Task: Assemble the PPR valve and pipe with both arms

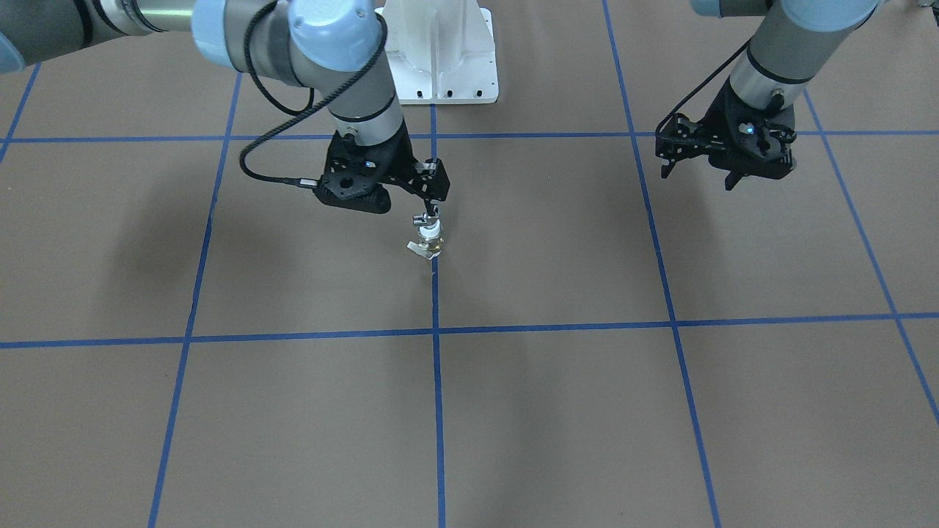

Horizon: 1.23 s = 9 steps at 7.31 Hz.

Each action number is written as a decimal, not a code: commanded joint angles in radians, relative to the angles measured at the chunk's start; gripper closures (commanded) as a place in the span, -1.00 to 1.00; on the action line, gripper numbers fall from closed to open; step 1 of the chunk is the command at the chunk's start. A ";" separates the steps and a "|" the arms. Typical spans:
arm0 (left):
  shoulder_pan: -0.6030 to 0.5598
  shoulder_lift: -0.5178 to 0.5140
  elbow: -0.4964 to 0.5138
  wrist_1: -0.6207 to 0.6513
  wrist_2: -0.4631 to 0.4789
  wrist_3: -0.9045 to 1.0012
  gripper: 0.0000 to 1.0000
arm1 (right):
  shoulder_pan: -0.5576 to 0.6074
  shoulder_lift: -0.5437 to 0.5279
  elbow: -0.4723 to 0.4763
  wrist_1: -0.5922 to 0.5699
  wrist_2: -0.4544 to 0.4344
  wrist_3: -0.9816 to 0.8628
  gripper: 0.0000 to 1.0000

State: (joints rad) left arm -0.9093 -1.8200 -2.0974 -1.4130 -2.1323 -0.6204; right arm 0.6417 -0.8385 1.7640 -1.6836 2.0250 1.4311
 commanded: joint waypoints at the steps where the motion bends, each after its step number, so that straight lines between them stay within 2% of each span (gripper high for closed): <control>1: -0.035 0.004 -0.024 0.032 -0.014 0.005 -0.98 | 0.047 -0.199 0.167 0.001 0.001 -0.094 -0.99; 2: -0.049 0.061 -0.067 0.032 -0.014 0.071 -0.98 | 0.091 -0.279 0.242 0.002 0.004 -0.154 -0.99; 3: -0.098 0.123 -0.073 0.031 -0.014 0.199 -0.98 | 0.117 -0.404 0.332 0.004 0.006 -0.228 -0.99; 4: -0.146 0.166 -0.064 0.025 -0.015 0.284 -0.98 | 0.151 -0.492 0.369 0.007 0.006 -0.315 -0.99; 6: -0.259 0.223 -0.061 0.026 -0.020 0.437 -0.98 | 0.235 -0.598 0.364 0.005 0.018 -0.523 -0.99; 7: -0.295 0.275 -0.059 0.011 -0.023 0.500 -0.98 | 0.316 -0.651 0.348 0.005 0.070 -0.644 -0.99; 8: -0.359 0.278 -0.029 0.011 -0.078 0.575 -0.98 | 0.408 -0.712 0.324 0.019 0.128 -0.791 -0.99; 9: -0.415 0.278 0.011 0.012 -0.118 0.656 -0.98 | 0.483 -0.776 0.284 0.091 0.167 -0.886 -0.99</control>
State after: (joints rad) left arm -1.2530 -1.5506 -2.1274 -1.3999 -2.2007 -0.0629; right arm 1.0249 -1.5355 2.0884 -1.6524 2.1365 0.6863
